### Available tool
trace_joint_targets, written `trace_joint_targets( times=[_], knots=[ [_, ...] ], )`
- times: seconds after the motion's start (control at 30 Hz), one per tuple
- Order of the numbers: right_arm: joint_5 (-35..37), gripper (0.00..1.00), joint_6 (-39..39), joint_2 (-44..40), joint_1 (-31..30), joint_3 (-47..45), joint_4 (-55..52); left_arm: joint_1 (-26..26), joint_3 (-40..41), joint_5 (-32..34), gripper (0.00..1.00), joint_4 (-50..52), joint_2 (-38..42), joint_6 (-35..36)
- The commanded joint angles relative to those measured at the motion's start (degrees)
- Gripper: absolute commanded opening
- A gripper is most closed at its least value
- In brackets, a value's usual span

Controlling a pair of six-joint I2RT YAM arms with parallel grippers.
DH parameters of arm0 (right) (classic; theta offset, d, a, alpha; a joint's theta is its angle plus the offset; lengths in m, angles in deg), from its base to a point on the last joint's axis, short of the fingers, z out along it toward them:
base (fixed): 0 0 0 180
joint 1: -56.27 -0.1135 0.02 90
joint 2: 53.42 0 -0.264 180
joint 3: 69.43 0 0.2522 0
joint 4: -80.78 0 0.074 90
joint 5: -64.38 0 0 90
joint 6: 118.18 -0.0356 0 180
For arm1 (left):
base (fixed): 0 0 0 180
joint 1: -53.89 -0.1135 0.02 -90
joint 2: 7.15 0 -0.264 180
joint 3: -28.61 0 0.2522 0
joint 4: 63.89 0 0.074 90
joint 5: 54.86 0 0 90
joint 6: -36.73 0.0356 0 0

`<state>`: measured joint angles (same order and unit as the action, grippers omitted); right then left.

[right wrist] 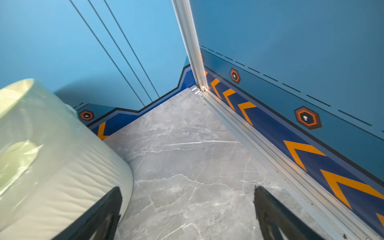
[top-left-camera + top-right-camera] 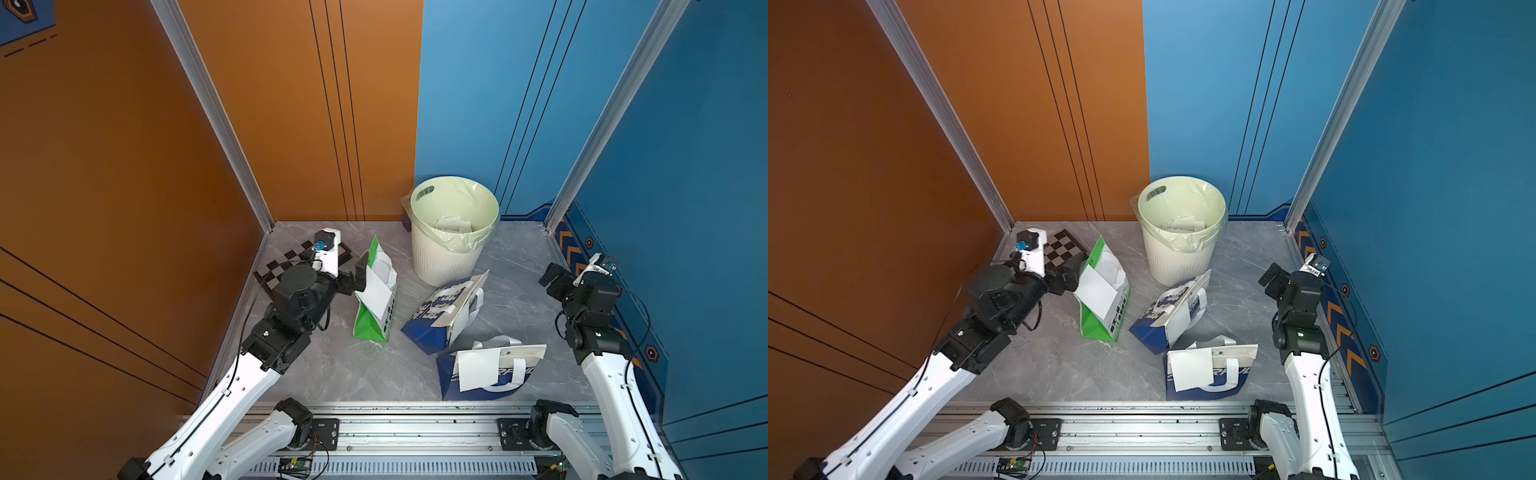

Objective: Shred takeout receipts and throw away
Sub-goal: Pick up the takeout bag at the center of the board.

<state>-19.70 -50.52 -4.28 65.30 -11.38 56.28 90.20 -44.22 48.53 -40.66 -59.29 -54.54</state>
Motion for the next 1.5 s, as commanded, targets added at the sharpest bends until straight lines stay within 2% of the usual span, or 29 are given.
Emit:
trace_joint_targets(
  times=[0.0, 0.17, 0.23, 0.3, 0.43, 0.53, 0.6, 0.63, 0.8, 1.13, 1.37, 1.47],
  knots=[
    [-4.38, 1.00, 1.10, -1.40, -1.70, 4.53, -8.09, 9.83, -5.03, 1.10, 1.00, 11.28, -3.97, 3.62],
    [-5.53, 1.00, 2.38, -2.38, -3.59, 7.20, -12.42, 22.29, -9.79, 3.25, 0.99, 16.58, -10.43, 1.59],
    [-5.82, 1.00, 2.61, -3.07, -3.86, 7.11, -12.97, 26.35, -8.56, 4.99, 0.98, 16.80, -11.05, 3.23],
    [-5.99, 1.00, 2.73, -3.64, -3.85, 6.95, -13.23, 28.31, -6.06, 6.77, 0.97, 16.74, -10.24, 4.54],
    [-6.48, 1.00, 2.89, -4.48, -3.94, 6.52, -13.52, 28.63, -0.37, 6.74, 0.89, 15.40, -8.31, 5.21],
    [-6.79, 1.00, 2.83, -4.75, -4.02, 6.17, -13.51, 29.03, 3.73, 4.82, 0.87, 11.98, -10.42, 7.57],
    [-6.87, 1.00, 2.81, -4.97, -4.03, 6.08, -13.52, 29.16, 4.68, 6.32, 0.87, 8.72, -12.47, 9.43],
    [-6.92, 1.00, 2.91, -5.15, -4.03, 6.00, -13.52, 29.16, 5.09, 6.68, 0.82, 6.44, -13.26, 10.30],
    [-6.48, 1.00, 3.64, -6.47, -3.94, 6.16, -14.12, 28.74, 8.38, 4.96, 0.75, -6.88, -15.75, 15.17],
    [-7.02, 1.00, 3.65, -6.51, -3.94, 6.33, -14.41, 27.25, 8.68, 2.90, 0.65, -16.07, -22.65, 16.23],
    [-7.96, 1.00, 3.50, -6.86, -3.94, 6.16, -14.31, 26.30, 9.63, 1.22, 0.47, -22.35, -24.65, 14.42],
    [-8.44, 1.00, 3.27, -6.72, -3.94, 6.31, -14.36, 25.56, 9.74, -1.57, 0.32, -24.75, -25.62, 13.59]
  ],
)
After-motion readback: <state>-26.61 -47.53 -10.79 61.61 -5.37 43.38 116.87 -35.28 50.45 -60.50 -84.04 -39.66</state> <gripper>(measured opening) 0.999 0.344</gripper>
